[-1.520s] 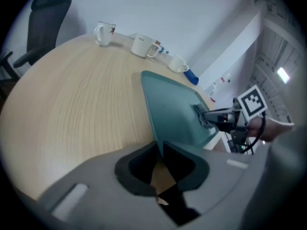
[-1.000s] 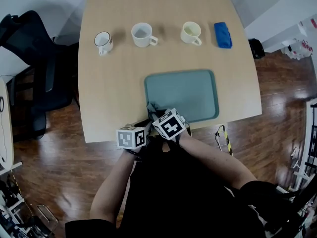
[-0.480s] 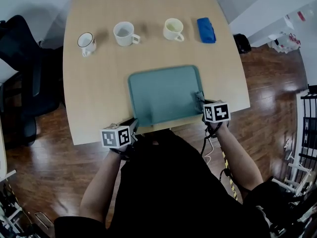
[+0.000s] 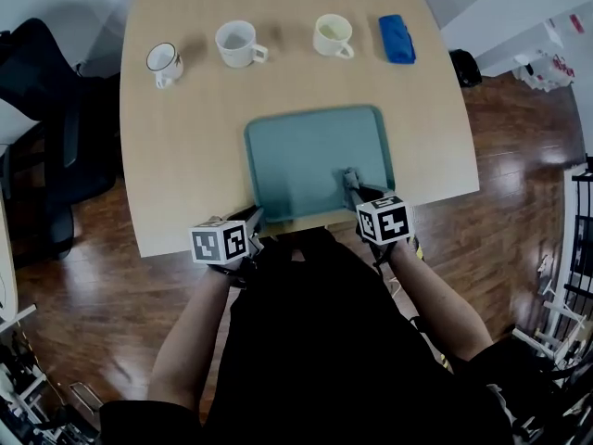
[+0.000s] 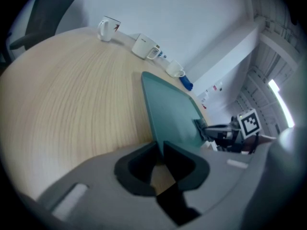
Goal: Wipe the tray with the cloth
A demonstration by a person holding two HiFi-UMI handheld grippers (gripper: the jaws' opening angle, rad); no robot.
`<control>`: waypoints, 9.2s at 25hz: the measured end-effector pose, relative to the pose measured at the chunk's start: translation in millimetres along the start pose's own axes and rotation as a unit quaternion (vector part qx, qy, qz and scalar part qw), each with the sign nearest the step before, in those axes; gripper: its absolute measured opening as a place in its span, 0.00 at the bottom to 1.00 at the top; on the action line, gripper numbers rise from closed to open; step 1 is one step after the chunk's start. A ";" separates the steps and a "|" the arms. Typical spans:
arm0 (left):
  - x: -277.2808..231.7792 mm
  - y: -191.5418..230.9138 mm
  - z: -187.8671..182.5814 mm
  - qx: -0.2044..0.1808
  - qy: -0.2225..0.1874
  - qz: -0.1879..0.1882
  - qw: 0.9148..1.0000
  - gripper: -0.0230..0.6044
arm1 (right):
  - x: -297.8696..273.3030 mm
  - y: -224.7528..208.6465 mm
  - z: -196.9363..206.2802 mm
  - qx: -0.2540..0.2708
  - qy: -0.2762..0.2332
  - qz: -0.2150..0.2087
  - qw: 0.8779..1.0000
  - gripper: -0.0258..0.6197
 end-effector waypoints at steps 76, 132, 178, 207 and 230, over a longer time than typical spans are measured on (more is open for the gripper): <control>-14.2 7.7 -33.2 -0.019 0.027 -0.060 0.998 0.10 | -58.4 143.1 -83.6 0.595 0.057 -0.179 0.781 0.08; -13.1 0.9 -33.6 -0.048 0.024 -0.082 0.995 0.10 | -51.0 24.8 -125.2 0.545 0.033 -0.110 0.830 0.08; -12.5 4.4 -36.0 -0.027 0.005 -0.092 0.995 0.10 | -60.7 -30.7 -153.8 0.596 0.033 -0.051 0.800 0.08; -13.5 0.3 -34.8 -0.042 0.012 -0.101 0.994 0.10 | -41.7 -55.6 -121.8 0.622 0.062 -0.066 0.777 0.08; -11.8 4.6 -30.7 -0.045 0.001 -0.087 0.995 0.10 | 20.8 -29.4 19.4 0.604 0.117 -0.175 0.769 0.08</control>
Point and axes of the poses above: the fingertips, and each gripper's own axes: x backward along the fingers, y to its left, z out of its underside, the point moved 4 cm from there along x, backward along the fingers, and after that the axes turned 1 degree about -z, right-handed, at the moved point
